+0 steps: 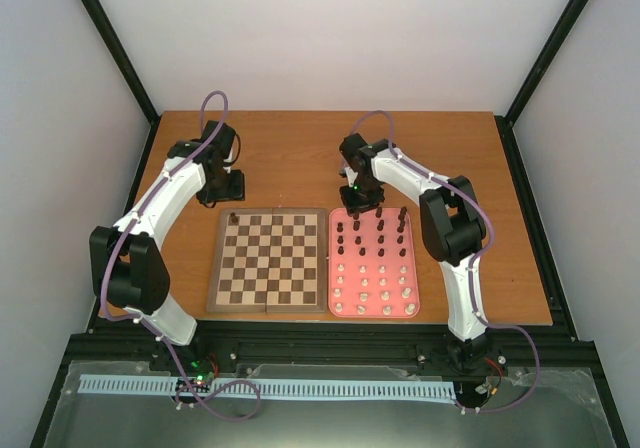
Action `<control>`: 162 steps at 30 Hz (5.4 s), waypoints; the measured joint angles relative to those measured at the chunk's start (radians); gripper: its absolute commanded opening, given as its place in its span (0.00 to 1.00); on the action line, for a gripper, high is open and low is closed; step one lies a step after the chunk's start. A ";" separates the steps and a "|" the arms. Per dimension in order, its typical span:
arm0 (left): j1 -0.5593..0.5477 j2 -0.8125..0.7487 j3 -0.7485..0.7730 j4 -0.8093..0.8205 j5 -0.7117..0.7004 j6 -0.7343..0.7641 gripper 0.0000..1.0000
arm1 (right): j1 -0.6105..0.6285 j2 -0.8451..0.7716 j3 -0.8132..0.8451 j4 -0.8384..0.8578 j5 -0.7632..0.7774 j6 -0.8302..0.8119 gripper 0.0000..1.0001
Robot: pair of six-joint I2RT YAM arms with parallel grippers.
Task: Set up the chess pieces on the board
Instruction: Pick up the chess piece from the storage box, then place the chess piece on the chessboard, then pick up the chess piece from the chessboard.
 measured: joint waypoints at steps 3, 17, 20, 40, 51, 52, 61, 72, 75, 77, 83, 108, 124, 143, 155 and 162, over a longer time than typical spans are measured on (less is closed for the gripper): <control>0.000 0.000 0.000 0.000 0.000 0.000 0.68 | 0.000 0.000 0.000 -0.002 0.008 0.000 0.33; 0.000 -0.023 -0.010 0.000 0.000 0.007 0.69 | 0.005 0.000 0.000 -0.005 0.041 0.010 0.08; 0.000 -0.029 -0.011 0.000 0.000 0.008 0.68 | 0.009 0.000 0.000 -0.006 0.048 0.013 0.07; 0.240 -0.167 -0.080 0.018 0.098 -0.036 0.75 | 0.188 0.003 0.395 -0.171 0.097 0.027 0.05; 0.294 -0.226 -0.166 0.031 0.136 -0.091 0.75 | 0.373 0.263 0.668 -0.248 0.026 0.019 0.05; 0.295 -0.227 -0.169 0.032 0.137 -0.092 0.76 | 0.383 0.270 0.671 -0.256 0.021 0.017 0.05; 0.296 -0.228 -0.183 0.038 0.137 -0.092 0.76 | 0.404 0.275 0.661 -0.296 -0.017 0.000 0.08; 0.296 -0.228 -0.183 0.039 0.138 -0.092 0.75 | 0.402 0.320 0.646 -0.298 -0.008 -0.001 0.19; 0.296 -0.229 -0.183 0.039 0.138 -0.092 0.75 | 0.402 0.320 0.646 -0.296 -0.005 -0.005 0.29; 0.296 -0.228 -0.183 0.039 0.138 -0.092 0.76 | 0.402 0.320 0.646 -0.296 -0.004 -0.005 0.37; 0.296 -0.228 -0.183 0.039 0.138 -0.091 0.76 | 0.402 0.316 0.645 -0.295 -0.004 -0.015 0.60; -0.267 -0.149 -0.085 0.024 0.127 -0.104 0.70 | 0.023 -0.118 0.084 -0.127 0.092 -0.018 0.68; -0.337 0.013 -0.144 0.089 0.142 -0.156 0.57 | -0.055 -0.154 -0.024 -0.051 0.097 -0.051 0.68; -0.344 0.105 -0.187 0.142 0.163 -0.159 0.48 | -0.085 -0.160 -0.028 -0.041 0.077 -0.063 0.68; -0.346 0.133 -0.187 0.166 0.164 -0.160 0.25 | -0.086 -0.163 -0.042 -0.035 0.074 -0.066 0.68; -0.346 0.151 -0.185 0.170 0.162 -0.161 0.13 | -0.086 -0.163 -0.042 -0.034 0.073 -0.069 0.68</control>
